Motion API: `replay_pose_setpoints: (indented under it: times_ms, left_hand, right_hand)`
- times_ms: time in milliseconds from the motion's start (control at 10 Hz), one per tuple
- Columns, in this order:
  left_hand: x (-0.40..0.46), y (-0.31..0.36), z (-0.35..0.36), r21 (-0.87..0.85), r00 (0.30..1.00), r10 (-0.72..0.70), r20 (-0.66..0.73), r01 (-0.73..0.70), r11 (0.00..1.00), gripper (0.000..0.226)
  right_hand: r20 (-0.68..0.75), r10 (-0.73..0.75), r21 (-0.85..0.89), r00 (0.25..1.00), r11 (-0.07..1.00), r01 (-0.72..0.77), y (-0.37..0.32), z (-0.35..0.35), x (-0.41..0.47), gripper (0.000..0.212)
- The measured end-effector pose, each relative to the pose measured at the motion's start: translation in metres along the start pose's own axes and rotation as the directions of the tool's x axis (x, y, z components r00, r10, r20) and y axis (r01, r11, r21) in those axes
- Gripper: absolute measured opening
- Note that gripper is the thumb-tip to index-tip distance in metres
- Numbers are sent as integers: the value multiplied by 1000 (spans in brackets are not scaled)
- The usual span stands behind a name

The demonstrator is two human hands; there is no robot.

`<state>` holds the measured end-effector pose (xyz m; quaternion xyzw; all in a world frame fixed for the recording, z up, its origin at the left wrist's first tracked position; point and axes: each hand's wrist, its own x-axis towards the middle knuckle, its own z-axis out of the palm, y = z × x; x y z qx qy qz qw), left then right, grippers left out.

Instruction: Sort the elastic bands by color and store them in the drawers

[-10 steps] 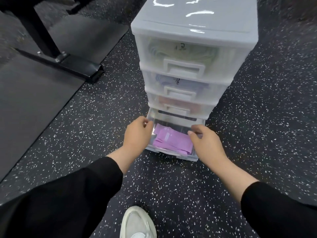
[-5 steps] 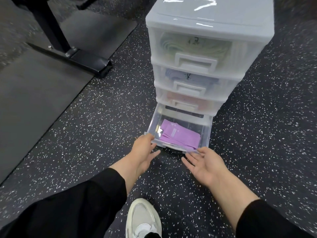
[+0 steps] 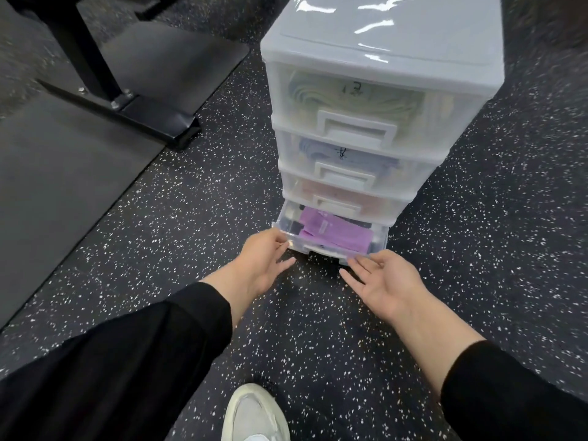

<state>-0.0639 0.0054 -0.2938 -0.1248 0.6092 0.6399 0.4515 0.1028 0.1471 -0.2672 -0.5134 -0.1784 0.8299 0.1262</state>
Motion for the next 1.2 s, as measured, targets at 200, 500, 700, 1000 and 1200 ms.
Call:
replay_pose_setpoints:
  times_ms: [200,500,700,1000,1200]
  left_hand:
    - [12,16,18,193,998,4,68,-17,981,33]
    - [19,25,49,258,993,-22,119,-9,966,65]
    - [22,28,58,229,985,-17,173,-24,973,51]
    - [21,24,59,388,993,-21,113,-24,921,54]
    - [7,14,64,971,950,226,216,-233,53,35]
  right_hand:
    - [-1,-36,-48,999,998,36,-15,10,21,58]
    - [21,-66,-34,998,997,67,-20,13,46,35]
    - [38,-97,-59,995,993,99,-26,15,57,49]
    - [27,-108,-152,994,982,111,-29,12,48,44]
    - [-72,-136,-381,988,919,99,-50,0,14,30]
